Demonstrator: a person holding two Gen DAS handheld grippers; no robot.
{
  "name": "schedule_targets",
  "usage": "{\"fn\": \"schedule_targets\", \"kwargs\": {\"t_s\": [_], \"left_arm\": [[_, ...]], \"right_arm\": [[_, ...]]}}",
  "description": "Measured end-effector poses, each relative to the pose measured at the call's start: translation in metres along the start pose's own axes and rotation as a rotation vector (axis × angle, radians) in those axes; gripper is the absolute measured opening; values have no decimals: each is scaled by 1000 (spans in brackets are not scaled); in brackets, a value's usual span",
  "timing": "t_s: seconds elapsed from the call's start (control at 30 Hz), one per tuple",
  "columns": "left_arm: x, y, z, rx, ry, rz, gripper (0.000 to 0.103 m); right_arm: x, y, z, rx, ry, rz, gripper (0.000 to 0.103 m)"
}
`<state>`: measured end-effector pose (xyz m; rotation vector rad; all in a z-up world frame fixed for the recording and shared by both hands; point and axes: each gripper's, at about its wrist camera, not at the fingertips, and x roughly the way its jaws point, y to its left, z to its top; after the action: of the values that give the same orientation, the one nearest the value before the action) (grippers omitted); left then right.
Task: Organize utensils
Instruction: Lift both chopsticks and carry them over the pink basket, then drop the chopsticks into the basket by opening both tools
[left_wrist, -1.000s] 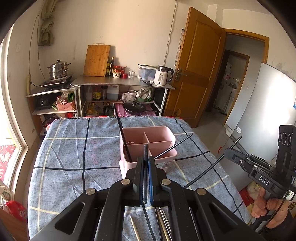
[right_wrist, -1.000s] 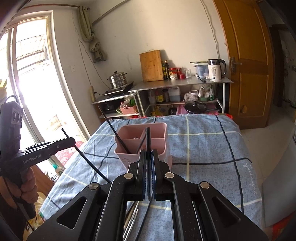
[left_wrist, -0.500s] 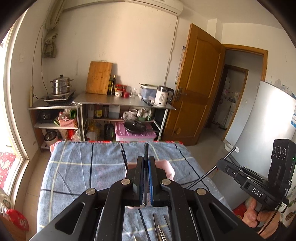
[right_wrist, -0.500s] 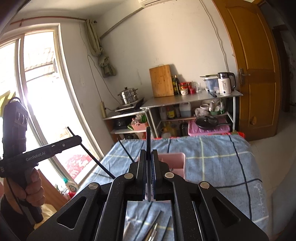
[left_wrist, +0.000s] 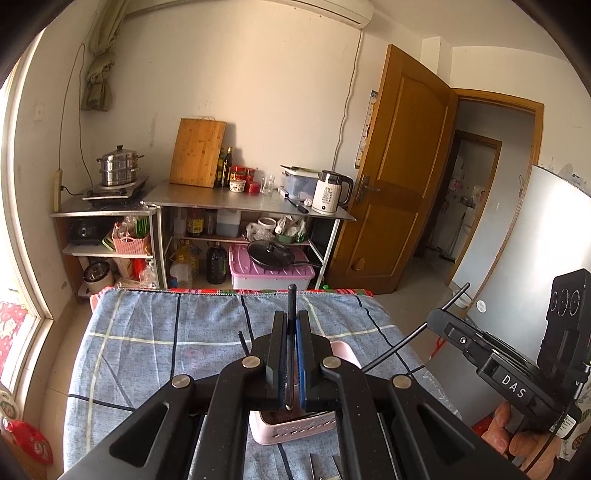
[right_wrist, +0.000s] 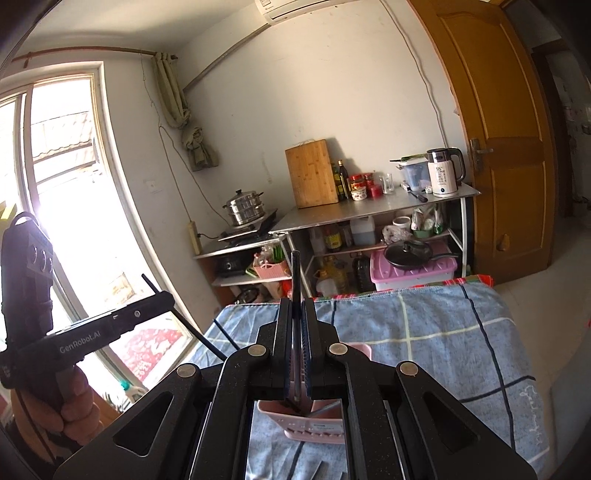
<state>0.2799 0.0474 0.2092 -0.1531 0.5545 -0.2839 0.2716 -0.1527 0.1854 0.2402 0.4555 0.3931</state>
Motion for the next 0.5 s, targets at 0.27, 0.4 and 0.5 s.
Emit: {"fn": "schedule_targets", "kwargs": {"t_s": [0.27, 0.4, 0.5], "left_arm": [[40, 20, -27, -47, 62, -22, 4], [53, 30, -39, -73, 93, -21, 4], [63, 35, -48, -78, 115, -8, 4]], "right_arm": [[28, -9, -20, 26, 47, -16, 5], [40, -13, -30, 40, 75, -22, 5], [49, -17, -38, 51, 112, -20, 5]]}}
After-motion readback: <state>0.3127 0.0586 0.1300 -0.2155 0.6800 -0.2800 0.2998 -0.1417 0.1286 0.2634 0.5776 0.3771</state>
